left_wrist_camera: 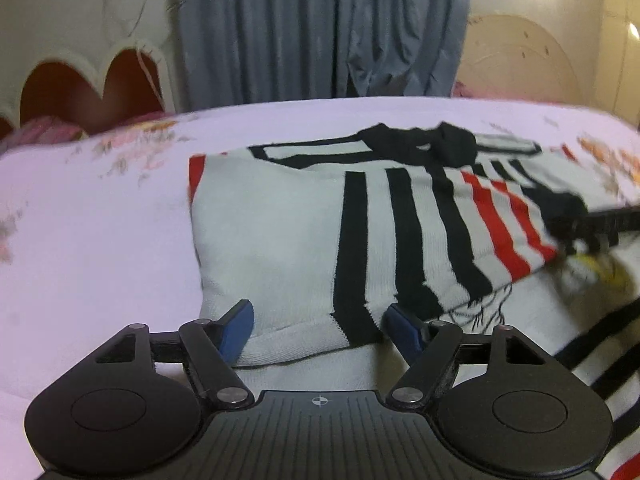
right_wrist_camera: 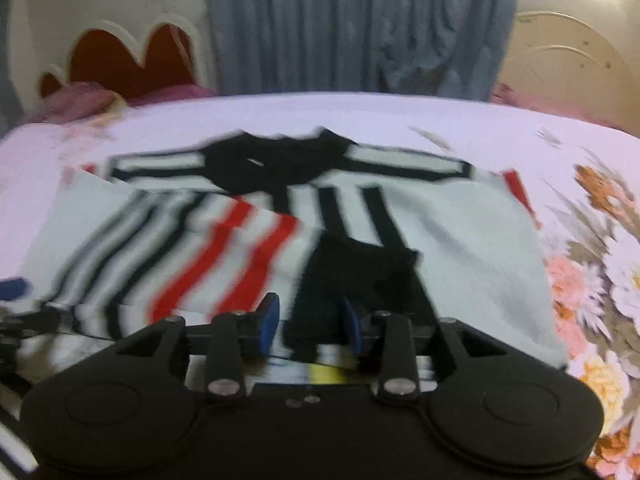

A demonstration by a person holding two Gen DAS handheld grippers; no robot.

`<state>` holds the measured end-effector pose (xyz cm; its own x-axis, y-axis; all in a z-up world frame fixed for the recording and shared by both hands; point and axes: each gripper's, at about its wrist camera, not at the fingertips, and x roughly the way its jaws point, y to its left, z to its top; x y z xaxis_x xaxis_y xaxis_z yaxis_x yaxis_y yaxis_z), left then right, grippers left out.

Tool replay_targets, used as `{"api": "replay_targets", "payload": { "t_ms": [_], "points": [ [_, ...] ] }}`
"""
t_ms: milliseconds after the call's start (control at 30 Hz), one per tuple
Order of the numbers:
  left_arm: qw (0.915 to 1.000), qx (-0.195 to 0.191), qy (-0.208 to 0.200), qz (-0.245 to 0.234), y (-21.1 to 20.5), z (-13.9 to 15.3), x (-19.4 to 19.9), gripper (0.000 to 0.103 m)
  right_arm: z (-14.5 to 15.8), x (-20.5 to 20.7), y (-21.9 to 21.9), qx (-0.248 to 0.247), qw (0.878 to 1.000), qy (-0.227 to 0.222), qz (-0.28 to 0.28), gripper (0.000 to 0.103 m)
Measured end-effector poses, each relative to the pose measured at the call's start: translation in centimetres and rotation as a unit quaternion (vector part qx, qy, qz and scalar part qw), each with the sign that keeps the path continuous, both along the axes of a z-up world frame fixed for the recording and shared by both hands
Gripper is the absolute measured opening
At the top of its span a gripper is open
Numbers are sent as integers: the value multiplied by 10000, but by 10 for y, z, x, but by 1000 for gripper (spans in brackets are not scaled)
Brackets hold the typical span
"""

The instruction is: Fold small clothes

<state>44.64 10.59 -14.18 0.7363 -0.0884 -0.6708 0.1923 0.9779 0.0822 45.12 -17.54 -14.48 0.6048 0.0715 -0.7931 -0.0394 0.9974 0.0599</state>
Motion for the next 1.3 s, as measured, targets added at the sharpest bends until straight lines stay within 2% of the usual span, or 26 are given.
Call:
{"api": "replay_targets", "payload": {
  "t_ms": [33,100,133,200,233,300,367,400,433,500,567,667,833,1067,1300],
  "points": [
    [9998,102,-145,-59,-2,6,-6,73,6,-1,-2,4,9999,-22,-133,25],
    [9996,142,-230,-109,-3,11,-11,73,19,-7,-5,-32,9991,-380,-210,33],
    [9998,108,-114,-81,-1,8,-7,74,18,-5,-5,-39,9993,-328,-183,32],
    [9998,95,93,-117,1,-4,0,74,-1,3,-5,-123,9997,156,-139,32],
    [9995,232,27,-190,-1,-7,-1,74,-4,1,-4,-154,9998,29,-109,32],
    [9987,436,11,-254,-8,-7,-3,74,-3,2,-2,-222,9997,50,-126,32],
    [9993,304,25,-224,-6,-1,-5,74,4,0,-3,-137,9996,63,-258,32],
    [9996,205,20,-193,-3,2,-6,74,9,-4,-4,-75,9994,29,-332,35],
    [9998,141,10,-165,0,4,-9,74,14,-10,-5,-62,9992,-56,-401,42],
    [9996,246,7,-103,2,6,-14,74,22,-23,-5,-119,9987,-214,-443,51],
    [9989,444,49,-110,2,5,-19,77,27,-37,-7,-128,9984,-248,-489,51],
    [9990,425,32,-145,6,6,-30,84,33,-54,-12,-163,9977,-219,-623,51],
    [9994,351,-22,-79,12,15,-51,92,42,-81,-16,-142,9970,-156,-742,51],
    [9998,211,-12,-25,17,24,-90,92,51,-117,-27,-19,9972,-117,-743,51],
    [9996,-2,130,253,25,22,-153,92,59,-165,-71,180,9953,-118,-943,51]
  ]
}}
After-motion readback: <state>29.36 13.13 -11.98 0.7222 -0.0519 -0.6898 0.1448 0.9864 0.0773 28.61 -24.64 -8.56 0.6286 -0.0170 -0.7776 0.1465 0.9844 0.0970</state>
